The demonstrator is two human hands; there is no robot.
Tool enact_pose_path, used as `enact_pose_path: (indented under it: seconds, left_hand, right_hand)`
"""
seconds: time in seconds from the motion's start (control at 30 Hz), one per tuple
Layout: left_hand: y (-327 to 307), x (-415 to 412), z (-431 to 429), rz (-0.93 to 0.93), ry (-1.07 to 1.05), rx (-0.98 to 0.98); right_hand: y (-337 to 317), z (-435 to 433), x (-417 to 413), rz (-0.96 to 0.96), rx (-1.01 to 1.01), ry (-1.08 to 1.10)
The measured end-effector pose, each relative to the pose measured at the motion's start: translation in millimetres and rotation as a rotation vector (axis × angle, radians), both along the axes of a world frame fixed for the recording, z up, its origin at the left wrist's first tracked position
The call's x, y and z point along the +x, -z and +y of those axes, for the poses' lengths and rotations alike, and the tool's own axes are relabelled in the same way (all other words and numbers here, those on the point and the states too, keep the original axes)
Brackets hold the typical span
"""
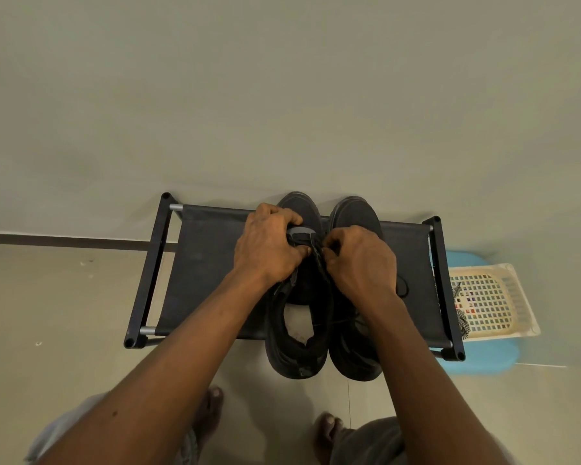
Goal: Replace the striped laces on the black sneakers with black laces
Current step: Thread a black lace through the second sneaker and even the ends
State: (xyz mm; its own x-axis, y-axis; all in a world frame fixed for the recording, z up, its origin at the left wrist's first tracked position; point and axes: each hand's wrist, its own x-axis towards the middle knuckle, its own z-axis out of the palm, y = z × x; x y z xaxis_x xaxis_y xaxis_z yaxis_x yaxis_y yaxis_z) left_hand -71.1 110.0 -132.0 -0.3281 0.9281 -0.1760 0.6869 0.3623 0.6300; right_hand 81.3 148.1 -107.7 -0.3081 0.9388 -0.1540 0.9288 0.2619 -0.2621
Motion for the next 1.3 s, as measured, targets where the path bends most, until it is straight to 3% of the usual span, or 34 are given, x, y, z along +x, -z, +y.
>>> enact_pose_path:
  seconds: [0.23,0.3,0.5,0.6,0.7,0.8,0.87,1.0,1.1,1.2,1.3]
  left_hand:
    - [-1.8,1.2,0.3,0.006,0.006,-0.010]
    - [-1.4,0.5,0.7,0.005,0.009,-0.006]
    - [-0.8,-1.7,0.3,0.010,0.015,-0.010]
    - [-1.2,-1.9,1.2,-0.006,-0.013,0.016]
    - [-11.5,2.6,3.1,-0.101,-0.141,0.189]
    - [-23.7,10.6,3.0,-0.483,-0.171,0.265]
    - [-30.1,15.7,0.9,-0.811,-0.157,0.196]
    - [-34.9,12.2,-0.9,-1.075,-0.106,0.051]
    - [-34.6,12.5,-3.5,-1.045,-0.026,0.003]
    - [-31.3,18.7,-5.3,-1.001,-0.042,0.100]
    - [-29.9,18.1,-4.4,-1.071,-0.095,0.181]
  right_hand:
    - [1.2,-1.0,-2.2,-0.135,0.224,0.003]
    - [0.4,-0.3,-1.8,-0.083,0.187,0.001]
    - [-14.2,12.9,6.1,0.384,-0.007,0.286]
    - [-25.6,16.0,11.0,0.871,-0.325,0.393]
    - [-33.4,17.0,9.6,1.226,-0.676,0.415]
    - [-37.2,17.1,7.7,1.506,-0.954,0.412]
    - [-37.0,15.5,6.5,1.623,-0.996,0.386]
    - [-31.6,14.5,6.0,1.585,-0.857,0.301]
    - [-27.8,12.1,5.1,1.449,-0.731,0.250]
    - [-27.3,6.7,-1.3,1.275,-0.616,0.183]
    - [-28.5,3.6,-1.5,1.327,-0.667,0.203]
